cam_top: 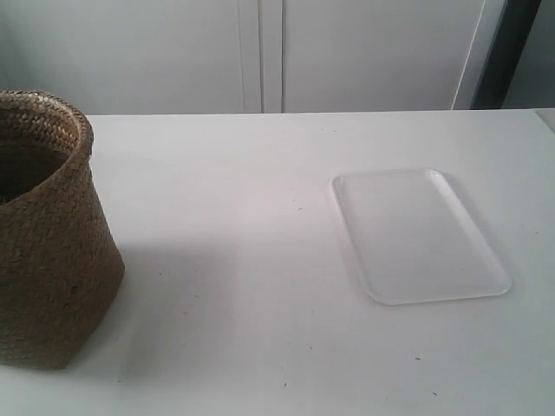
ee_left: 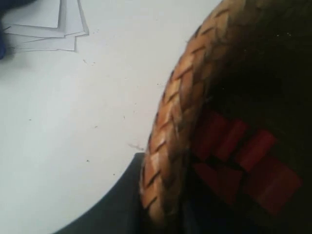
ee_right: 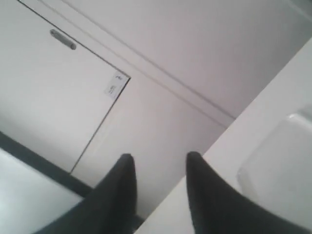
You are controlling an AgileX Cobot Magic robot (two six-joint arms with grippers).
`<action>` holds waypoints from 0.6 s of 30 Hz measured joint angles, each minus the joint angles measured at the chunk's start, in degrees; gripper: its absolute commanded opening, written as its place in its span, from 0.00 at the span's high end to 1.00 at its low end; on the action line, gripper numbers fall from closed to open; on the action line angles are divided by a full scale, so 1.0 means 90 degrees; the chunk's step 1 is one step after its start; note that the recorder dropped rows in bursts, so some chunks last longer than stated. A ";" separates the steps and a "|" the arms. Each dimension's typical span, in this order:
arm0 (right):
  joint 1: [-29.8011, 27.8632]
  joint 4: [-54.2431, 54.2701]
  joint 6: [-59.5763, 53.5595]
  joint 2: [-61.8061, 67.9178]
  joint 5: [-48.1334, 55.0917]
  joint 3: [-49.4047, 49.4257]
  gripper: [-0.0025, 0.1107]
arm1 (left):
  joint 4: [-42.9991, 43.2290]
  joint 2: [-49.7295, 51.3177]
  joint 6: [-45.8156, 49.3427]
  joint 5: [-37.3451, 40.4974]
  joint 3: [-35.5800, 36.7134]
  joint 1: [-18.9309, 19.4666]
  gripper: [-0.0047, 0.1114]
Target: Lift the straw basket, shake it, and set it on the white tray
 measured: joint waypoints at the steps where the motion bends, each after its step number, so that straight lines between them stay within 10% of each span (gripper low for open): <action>1: 0.0166 0.0000 0.0171 0.0000 0.0000 -0.0063 0.88 | -0.0078 0.0000 0.0076 -0.0011 0.0000 0.0000 0.96; 18: 0.2269 -0.0020 -0.1325 0.1559 -0.1087 -0.0543 0.98 | -0.0859 0.0000 0.0713 -0.0052 0.0026 0.0000 0.96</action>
